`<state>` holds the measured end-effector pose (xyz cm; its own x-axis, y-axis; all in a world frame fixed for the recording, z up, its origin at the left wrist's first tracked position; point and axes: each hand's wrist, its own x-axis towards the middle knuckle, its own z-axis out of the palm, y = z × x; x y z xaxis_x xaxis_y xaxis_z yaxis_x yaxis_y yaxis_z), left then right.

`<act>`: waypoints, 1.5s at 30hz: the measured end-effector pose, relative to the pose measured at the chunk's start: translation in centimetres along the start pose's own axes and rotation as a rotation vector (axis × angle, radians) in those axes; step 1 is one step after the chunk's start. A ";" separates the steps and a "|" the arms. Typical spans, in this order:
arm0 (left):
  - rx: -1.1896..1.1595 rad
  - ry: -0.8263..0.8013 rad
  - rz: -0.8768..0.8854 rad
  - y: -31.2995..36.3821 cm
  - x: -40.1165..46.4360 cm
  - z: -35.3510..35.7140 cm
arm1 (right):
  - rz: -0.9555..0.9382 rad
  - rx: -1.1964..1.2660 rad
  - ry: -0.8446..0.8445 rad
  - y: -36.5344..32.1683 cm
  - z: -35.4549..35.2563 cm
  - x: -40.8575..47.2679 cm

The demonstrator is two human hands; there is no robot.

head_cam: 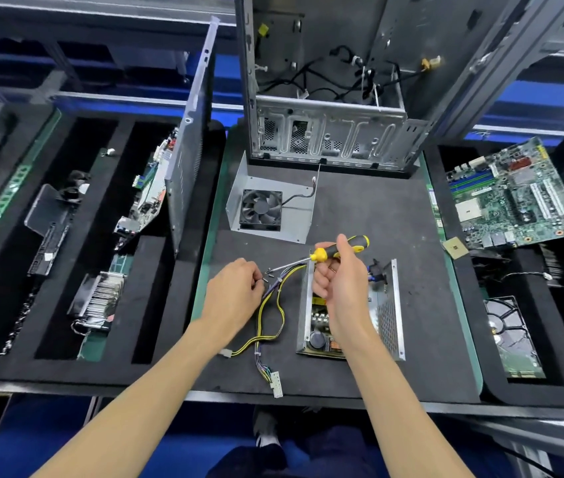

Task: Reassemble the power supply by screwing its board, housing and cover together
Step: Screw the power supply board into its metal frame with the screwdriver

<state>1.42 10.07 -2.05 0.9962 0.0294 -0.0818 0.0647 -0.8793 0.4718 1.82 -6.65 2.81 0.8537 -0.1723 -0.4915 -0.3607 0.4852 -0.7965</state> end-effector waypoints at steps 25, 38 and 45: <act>-1.325 -0.202 -0.210 0.5 -1.1 -4.8 | -0.029 0.135 0.029 -1.0 -0.8 -1.7; -1.135 -0.109 -0.102 4.7 -1.7 -4.5 | -0.130 0.165 0.052 -1.4 -3.0 -3.3; -1.080 -0.181 0.056 10.1 -0.1 -4.9 | -0.154 0.344 0.036 -4.3 -5.8 -3.7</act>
<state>2.30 3.53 7.06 0.9818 -0.1454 -0.1218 0.1239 0.0054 0.9923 -1.95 -13.09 5.94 0.8721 -0.2929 -0.3921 -0.0765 0.7097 -0.7003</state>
